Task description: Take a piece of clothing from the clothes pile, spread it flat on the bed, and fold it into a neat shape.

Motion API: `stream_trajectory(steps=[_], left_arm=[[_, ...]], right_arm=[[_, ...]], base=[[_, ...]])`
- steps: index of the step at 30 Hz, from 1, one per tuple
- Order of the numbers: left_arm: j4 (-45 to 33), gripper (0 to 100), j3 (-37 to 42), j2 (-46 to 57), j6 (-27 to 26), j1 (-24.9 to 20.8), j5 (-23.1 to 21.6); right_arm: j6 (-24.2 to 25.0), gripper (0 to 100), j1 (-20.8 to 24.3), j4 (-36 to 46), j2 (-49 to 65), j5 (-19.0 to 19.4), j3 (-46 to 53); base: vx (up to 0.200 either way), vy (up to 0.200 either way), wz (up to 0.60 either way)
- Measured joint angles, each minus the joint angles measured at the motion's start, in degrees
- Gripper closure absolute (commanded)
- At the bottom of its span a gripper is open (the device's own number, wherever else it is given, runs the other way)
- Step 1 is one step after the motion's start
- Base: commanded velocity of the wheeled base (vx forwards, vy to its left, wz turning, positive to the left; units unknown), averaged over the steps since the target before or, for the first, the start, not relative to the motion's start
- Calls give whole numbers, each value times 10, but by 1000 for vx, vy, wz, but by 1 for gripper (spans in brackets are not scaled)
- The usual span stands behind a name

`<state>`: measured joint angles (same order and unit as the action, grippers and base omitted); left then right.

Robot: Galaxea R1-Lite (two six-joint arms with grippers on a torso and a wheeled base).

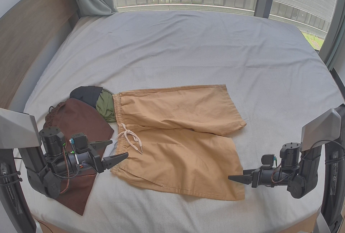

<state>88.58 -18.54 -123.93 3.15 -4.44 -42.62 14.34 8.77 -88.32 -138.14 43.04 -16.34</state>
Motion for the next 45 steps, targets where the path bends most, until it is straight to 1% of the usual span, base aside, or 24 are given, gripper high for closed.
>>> stream_trajectory(steps=[3,7,15,19,28,31,35,45], left_arm=[[0,0,0,0,0,0,0],[0,0,0,-1,0,-1,0],[0,0,0,-1,-1,-1,0],[0,0,0,-2,-1,-2,-1],[0,0,0,-2,-1,-2,-2],[0,0,0,-3,-1,-2,-4],[0,0,0,-5,-1,-2,-4],[0,0,0,-6,-1,-2,-4]], right_arm=[[10,0,2,0,5,3,-7],[11,0,3,0,14,11,-7],[16,0,8,0,68,57,13],[38,0,7,0,94,63,15],[54,0,-8,0,116,57,-13],[63,0,-11,0,117,56,-11],[63,0,-12,1,116,53,0],[54,0,-7,0,58,8,-5]], base=[[0,0,0],[0,0,0],[0,0,0],[0,0,0],[0,0,0],[0,0,0],[0,0,0],[0,0,0]])
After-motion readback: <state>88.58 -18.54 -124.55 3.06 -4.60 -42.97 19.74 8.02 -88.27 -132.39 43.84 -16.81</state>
